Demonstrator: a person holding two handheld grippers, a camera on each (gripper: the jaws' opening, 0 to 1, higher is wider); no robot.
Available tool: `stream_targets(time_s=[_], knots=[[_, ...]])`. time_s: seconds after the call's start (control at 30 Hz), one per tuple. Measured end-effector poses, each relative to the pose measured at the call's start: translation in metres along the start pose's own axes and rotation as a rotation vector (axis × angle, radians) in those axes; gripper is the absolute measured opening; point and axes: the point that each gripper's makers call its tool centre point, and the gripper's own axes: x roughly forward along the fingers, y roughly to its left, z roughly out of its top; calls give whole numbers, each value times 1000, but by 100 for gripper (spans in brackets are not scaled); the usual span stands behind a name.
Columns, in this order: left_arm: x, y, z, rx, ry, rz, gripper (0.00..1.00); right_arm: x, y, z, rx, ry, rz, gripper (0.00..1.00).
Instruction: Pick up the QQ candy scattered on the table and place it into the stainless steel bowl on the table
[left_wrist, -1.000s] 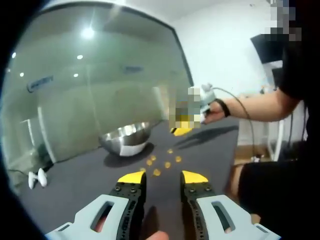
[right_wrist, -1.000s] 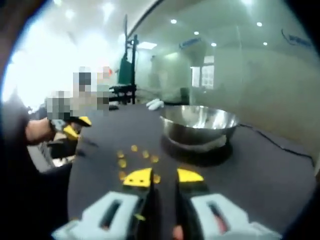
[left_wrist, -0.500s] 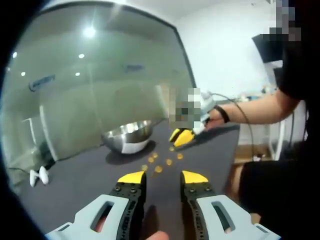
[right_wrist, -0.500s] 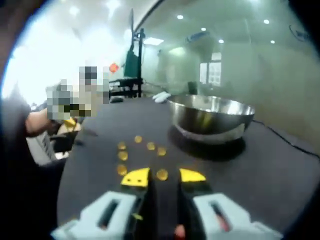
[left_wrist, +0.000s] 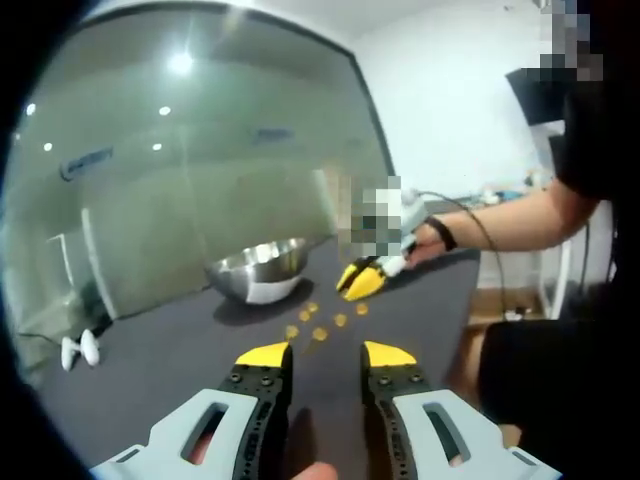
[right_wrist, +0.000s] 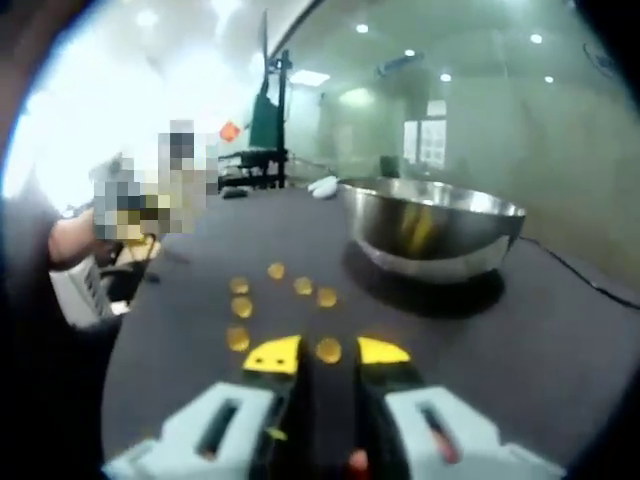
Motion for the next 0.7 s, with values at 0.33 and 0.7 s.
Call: stream_targets(time_s=[0.33, 0.7], knots=[[-1, -1, 1, 0, -3, 0, 29, 0, 3, 3, 0, -5, 2, 19], [-2, -1, 0, 0, 0, 6, 29, 0, 9, 2, 7, -10, 4, 17]])
